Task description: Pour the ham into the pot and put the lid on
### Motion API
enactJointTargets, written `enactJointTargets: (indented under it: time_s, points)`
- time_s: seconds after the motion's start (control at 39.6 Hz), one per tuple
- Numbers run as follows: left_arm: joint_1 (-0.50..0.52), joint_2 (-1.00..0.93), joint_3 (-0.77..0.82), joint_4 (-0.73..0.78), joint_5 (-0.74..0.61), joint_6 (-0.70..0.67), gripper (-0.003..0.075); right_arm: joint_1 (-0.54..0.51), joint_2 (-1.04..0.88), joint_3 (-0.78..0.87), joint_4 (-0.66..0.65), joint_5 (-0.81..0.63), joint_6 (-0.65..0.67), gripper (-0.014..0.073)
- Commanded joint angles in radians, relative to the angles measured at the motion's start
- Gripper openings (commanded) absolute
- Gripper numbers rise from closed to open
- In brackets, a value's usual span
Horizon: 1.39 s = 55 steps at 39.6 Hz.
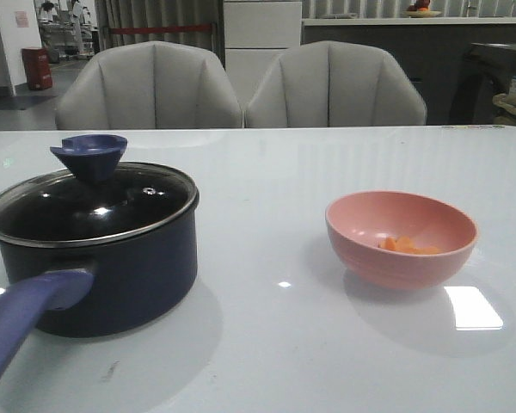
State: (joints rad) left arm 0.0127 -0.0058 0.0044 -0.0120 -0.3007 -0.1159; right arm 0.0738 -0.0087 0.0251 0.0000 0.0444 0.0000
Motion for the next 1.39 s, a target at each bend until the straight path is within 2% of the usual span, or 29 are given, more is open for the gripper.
enactJointTargets:
  time_s: [0.0, 0.23, 0.33, 0.4, 0.58, 0.81, 0.91, 1.06, 1.14, 1.21, 1.36]
  points:
    - [-0.006, -0.001, -0.076, -0.005, -0.049, -0.005, 0.0124, -0.007, -0.02, 0.011, -0.006, -0.084, 0.0, 0.0147]
    - [-0.006, 0.145, -0.364, -0.012, 0.433, -0.005, 0.0124, -0.007, -0.02, 0.011, -0.006, -0.084, 0.0, 0.0147]
    - [-0.006, 0.206, -0.443, -0.038, 0.611, -0.005, 0.0124, -0.007, -0.02, 0.011, -0.006, -0.084, 0.0, 0.0147]
    - [-0.006, 0.229, -0.456, -0.04, 0.656, -0.005, 0.0124, -0.007, -0.02, 0.011, -0.006, -0.084, 0.0, 0.0147]
    - [-0.007, 0.232, -0.433, -0.036, 0.653, -0.005, 0.0125, -0.007, -0.02, 0.011, -0.006, -0.084, 0.0, 0.0147]
    - [-0.057, 0.251, -0.426, 0.004, 0.679, -0.005, 0.0141, -0.007, -0.02, 0.011, -0.006, -0.084, 0.0, 0.0147]
    - [-0.087, 0.28, -0.428, 0.036, 0.695, -0.005, 0.0244, -0.007, -0.02, 0.011, -0.006, -0.084, 0.0, 0.0147]
    - [-0.107, 0.321, -0.428, 0.036, 0.691, -0.005, 0.0554, -0.007, -0.02, 0.011, -0.006, -0.084, 0.0, 0.0147]
    - [-0.107, 0.339, -0.428, 0.036, 0.688, -0.005, 0.0678, -0.007, -0.02, 0.011, -0.006, -0.084, 0.0, 0.0147]
    - [-0.107, 0.353, -0.426, 0.034, 0.665, -0.005, 0.0709, -0.007, -0.02, 0.011, -0.006, -0.084, 0.0, 0.0147]
    - [-0.107, 0.367, -0.428, -0.023, 0.592, -0.005, 0.0673, -0.007, -0.02, 0.011, -0.006, -0.084, 0.0, 0.0147]
